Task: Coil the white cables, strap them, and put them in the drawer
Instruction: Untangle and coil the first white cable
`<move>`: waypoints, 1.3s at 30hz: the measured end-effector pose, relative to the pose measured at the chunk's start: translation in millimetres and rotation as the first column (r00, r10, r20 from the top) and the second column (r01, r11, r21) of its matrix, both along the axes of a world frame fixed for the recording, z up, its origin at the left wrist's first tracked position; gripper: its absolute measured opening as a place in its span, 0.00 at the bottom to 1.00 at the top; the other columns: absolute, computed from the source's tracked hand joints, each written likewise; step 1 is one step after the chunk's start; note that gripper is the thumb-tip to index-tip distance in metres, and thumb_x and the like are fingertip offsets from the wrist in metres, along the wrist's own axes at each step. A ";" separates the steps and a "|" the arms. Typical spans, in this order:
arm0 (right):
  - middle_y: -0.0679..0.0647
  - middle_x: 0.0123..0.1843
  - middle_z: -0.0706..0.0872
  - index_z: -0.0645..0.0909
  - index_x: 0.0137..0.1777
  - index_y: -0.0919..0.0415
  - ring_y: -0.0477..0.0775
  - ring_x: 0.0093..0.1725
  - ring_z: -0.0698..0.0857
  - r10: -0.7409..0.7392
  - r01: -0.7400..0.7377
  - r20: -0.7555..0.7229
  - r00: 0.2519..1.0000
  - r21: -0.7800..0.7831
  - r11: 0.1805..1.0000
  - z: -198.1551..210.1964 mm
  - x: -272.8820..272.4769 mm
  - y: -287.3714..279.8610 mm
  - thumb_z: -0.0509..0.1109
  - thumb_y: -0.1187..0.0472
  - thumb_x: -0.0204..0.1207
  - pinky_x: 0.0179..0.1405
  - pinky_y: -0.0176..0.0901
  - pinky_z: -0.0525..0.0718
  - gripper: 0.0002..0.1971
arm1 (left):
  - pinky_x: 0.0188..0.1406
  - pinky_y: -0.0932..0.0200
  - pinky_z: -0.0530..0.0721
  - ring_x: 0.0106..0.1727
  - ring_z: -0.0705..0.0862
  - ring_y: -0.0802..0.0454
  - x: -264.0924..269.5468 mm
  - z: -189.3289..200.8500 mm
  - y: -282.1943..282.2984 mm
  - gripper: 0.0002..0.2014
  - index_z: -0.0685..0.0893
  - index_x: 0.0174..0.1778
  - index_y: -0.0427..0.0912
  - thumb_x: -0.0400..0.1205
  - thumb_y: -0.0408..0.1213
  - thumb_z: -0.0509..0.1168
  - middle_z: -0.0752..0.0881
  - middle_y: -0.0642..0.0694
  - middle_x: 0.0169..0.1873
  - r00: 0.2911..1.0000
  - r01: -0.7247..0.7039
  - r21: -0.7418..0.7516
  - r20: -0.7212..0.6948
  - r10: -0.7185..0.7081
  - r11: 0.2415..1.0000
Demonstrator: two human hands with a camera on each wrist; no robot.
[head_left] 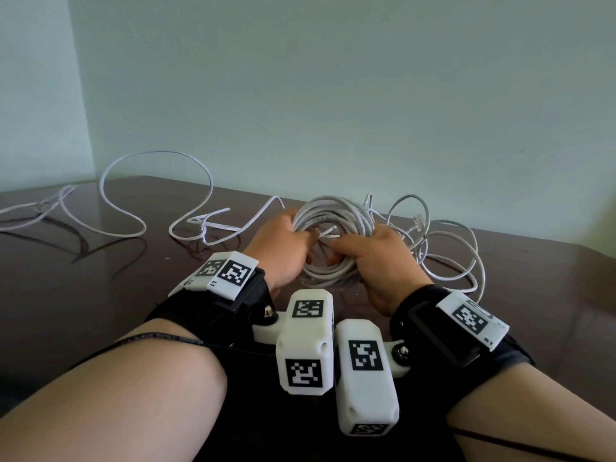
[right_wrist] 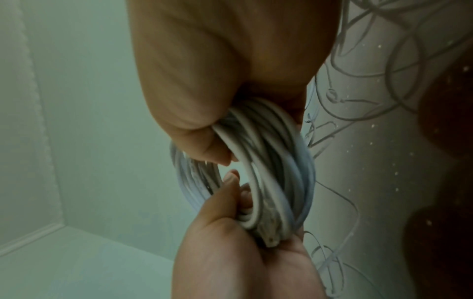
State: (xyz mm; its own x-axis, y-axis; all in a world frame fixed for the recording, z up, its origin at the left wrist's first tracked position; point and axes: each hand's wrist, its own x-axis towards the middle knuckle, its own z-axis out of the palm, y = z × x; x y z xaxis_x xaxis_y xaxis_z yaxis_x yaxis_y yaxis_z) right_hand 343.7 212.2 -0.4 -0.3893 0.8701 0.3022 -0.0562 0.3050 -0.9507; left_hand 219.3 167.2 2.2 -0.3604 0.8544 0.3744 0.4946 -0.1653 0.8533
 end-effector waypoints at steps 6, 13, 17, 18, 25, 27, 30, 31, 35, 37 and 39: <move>0.65 0.26 0.82 0.82 0.26 0.67 0.61 0.29 0.82 -0.028 0.026 0.156 0.987 0.017 1.000 -0.1 7.5 6.4 0.69 0.71 0.54 0.37 0.57 0.83 0.01 | 0.39 0.60 0.74 0.40 0.81 0.50 0.7 -1.2 0.3 0.09 0.75 0.56 0.51 0.84 0.33 0.59 0.83 0.49 0.40 0.976 0.028 -0.076 -0.215 -0.044 0.997; 0.55 0.25 0.84 0.80 0.39 0.63 0.56 0.28 0.83 -0.117 0.094 0.155 0.981 0.144 0.985 4.8 6.1 6.5 0.67 0.68 0.68 0.34 0.50 0.82 0.02 | 0.55 0.43 0.86 0.45 0.88 0.39 3.9 -3.9 1.2 0.17 0.80 0.50 0.52 0.66 0.40 0.73 0.89 0.42 0.42 0.971 0.083 0.087 0.216 -0.100 0.993; 0.51 0.24 0.83 0.76 0.44 0.63 0.55 0.29 0.82 -0.198 0.203 -0.061 0.978 0.090 0.975 6.0 5.3 5.9 0.64 0.68 0.72 0.32 0.50 0.82 0.03 | 0.58 0.42 0.82 0.43 0.87 0.42 9.0 -6.0 2.7 0.17 0.78 0.54 0.42 0.71 0.29 0.73 0.88 0.40 0.39 0.784 0.300 0.120 0.535 -0.316 0.946; 0.50 0.25 0.83 0.75 0.44 0.63 0.55 0.29 0.82 -0.198 0.206 -0.109 0.974 0.070 0.976 6.4 5.2 4.0 0.64 0.67 0.72 0.33 0.50 0.82 0.02 | 0.55 0.45 0.82 0.41 0.86 0.45 10.8 -6.1 2.0 0.13 0.78 0.49 0.42 0.72 0.28 0.70 0.88 0.42 0.36 0.742 0.365 0.108 0.566 -0.359 0.925; 0.61 0.41 0.88 0.78 0.53 0.70 0.54 0.40 0.88 -0.023 0.031 -0.209 0.978 0.035 0.999 7.6 0.2 -7.8 0.67 0.69 0.75 0.45 0.49 0.88 0.08 | 0.52 0.44 0.86 0.43 0.86 0.44 9.6 -7.5 5.1 0.08 0.77 0.48 0.37 0.76 0.24 0.66 0.83 0.39 0.38 0.641 0.302 0.252 0.660 -0.392 0.919; 0.68 0.47 0.88 0.79 0.56 0.72 0.64 0.47 0.89 -0.005 0.011 -0.194 0.981 0.026 1.000 6.3 -1.1 -7.2 0.69 0.70 0.73 0.51 0.58 0.87 0.12 | 0.53 0.42 0.85 0.41 0.85 0.42 7.7 -7.3 5.5 0.05 0.81 0.40 0.41 0.73 0.30 0.71 0.84 0.40 0.34 0.741 0.218 0.241 0.590 -0.321 0.946; 0.69 0.41 0.86 0.78 0.54 0.77 0.62 0.39 0.88 -0.026 0.034 -0.185 0.982 0.042 0.999 5.2 0.6 -5.8 0.68 0.76 0.70 0.39 0.48 0.88 0.12 | 0.48 0.44 0.83 0.41 0.85 0.41 3.5 -3.1 0.6 0.08 0.82 0.32 0.48 0.62 0.44 0.72 0.85 0.42 0.32 0.936 0.108 0.148 0.318 -0.151 0.983; 0.65 0.38 0.85 0.78 0.53 0.77 0.56 0.34 0.86 -0.038 0.049 -0.192 0.981 0.051 0.998 5.3 2.1 -5.1 0.67 0.78 0.70 0.32 0.42 0.85 0.11 | 0.44 0.47 0.82 0.37 0.84 0.43 3.5 -1.2 -1.7 0.06 0.80 0.33 0.47 0.66 0.42 0.70 0.84 0.43 0.32 0.968 0.102 0.112 0.216 -0.125 0.988; 0.60 0.36 0.86 0.81 0.51 0.70 0.53 0.33 0.86 -0.094 0.102 -0.062 0.994 0.146 0.984 5.5 7.2 0.6 0.70 0.76 0.66 0.34 0.45 0.85 0.12 | 0.33 0.60 0.72 0.33 0.78 0.55 -0.5 0.6 -2.6 0.10 0.75 0.36 0.50 0.78 0.31 0.64 0.80 0.52 0.31 0.998 0.053 0.025 -0.017 -0.053 0.998; 0.61 0.33 0.86 0.83 0.46 0.70 0.55 0.32 0.85 -0.094 0.079 0.079 0.992 0.176 0.981 6.2 11.0 2.1 0.72 0.72 0.66 0.36 0.49 0.85 0.08 | 0.30 0.61 0.70 0.32 0.76 0.56 -0.3 2.3 -4.6 0.11 0.74 0.36 0.51 0.78 0.29 0.63 0.78 0.53 0.30 0.994 0.038 0.017 -0.106 -0.036 0.999; 0.61 0.30 0.84 0.83 0.40 0.72 0.55 0.30 0.83 -0.067 0.030 0.219 0.974 0.169 0.985 6.6 14.1 3.7 0.73 0.71 0.65 0.38 0.52 0.86 0.05 | 0.29 0.63 0.71 0.33 0.77 0.56 -1.3 2.6 -5.1 0.09 0.75 0.42 0.51 0.78 0.30 0.62 0.78 0.53 0.32 0.987 0.026 -0.019 -0.159 -0.029 0.999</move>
